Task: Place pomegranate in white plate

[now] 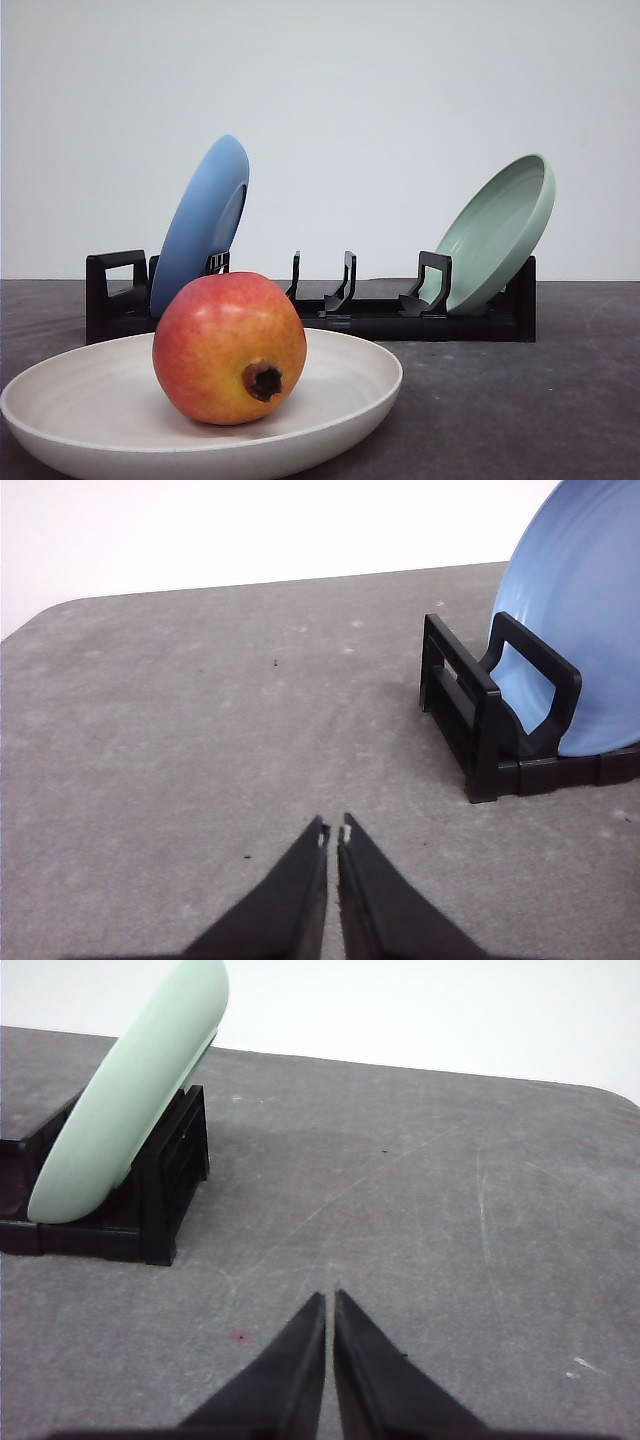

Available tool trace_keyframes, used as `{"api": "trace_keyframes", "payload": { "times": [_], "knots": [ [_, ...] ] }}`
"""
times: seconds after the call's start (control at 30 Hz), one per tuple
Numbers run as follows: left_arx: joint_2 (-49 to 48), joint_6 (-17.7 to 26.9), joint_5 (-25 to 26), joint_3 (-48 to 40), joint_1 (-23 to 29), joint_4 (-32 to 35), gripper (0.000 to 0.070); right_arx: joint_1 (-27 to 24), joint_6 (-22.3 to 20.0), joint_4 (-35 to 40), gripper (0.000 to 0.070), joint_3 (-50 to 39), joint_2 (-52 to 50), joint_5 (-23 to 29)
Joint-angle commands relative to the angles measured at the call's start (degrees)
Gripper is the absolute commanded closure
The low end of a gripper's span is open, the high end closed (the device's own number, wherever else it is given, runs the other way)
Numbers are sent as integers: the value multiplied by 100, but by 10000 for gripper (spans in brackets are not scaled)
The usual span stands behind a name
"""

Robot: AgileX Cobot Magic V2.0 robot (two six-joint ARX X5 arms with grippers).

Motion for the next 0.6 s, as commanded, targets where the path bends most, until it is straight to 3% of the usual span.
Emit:
{"api": "trace_keyframes", "payload": {
  "times": [0.0, 0.57],
  "knots": [
    [-7, 0, 11, -63, -9, 2, 700, -9, 7, 57, 691, -24, -13, 0],
    [-7, 0, 11, -63, -9, 2, 700, -9, 7, 56, 691, -24, -13, 0]
  ]
}}
